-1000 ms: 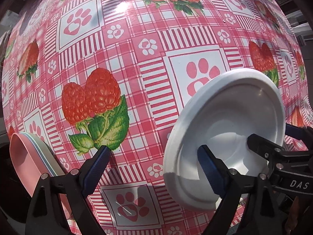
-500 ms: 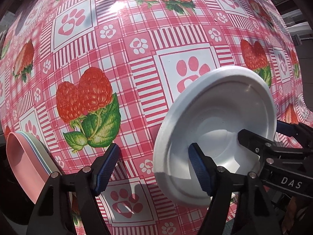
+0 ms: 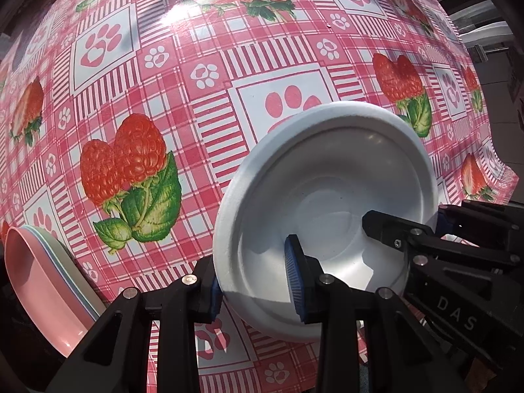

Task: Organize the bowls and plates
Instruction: 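Lift and carry the bowl stack with both grippers toward the pink plate stack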

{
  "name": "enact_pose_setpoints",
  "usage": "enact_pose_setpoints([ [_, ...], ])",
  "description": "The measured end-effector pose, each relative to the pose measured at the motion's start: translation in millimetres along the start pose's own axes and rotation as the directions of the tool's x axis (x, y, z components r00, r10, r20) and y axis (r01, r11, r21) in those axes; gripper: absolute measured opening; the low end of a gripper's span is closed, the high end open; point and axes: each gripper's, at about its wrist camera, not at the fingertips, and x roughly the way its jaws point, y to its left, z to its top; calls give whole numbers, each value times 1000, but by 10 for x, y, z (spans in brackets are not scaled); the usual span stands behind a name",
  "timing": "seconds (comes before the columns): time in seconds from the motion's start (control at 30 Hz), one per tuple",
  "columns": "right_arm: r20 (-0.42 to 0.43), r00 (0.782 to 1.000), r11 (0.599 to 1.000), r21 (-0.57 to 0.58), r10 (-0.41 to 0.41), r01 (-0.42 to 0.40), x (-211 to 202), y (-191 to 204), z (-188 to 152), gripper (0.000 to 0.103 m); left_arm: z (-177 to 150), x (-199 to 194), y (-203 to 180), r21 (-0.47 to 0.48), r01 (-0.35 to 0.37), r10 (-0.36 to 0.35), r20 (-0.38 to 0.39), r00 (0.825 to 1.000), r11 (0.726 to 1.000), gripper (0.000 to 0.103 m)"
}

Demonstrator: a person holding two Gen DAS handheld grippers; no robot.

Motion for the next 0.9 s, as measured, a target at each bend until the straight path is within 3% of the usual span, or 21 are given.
enact_pose_setpoints([
  [0.63, -56, 998, 993, -117, 7, -14, 410, 1585, -85, 26, -756, -129, 996, -137, -9, 12, 21, 1000, 991, 38],
  [0.9, -48, 999, 991, -131, -10, 4, 494, 1896, 98, 26, -832, -219, 1382, -163, -3, 9, 32, 999, 987, 39],
])
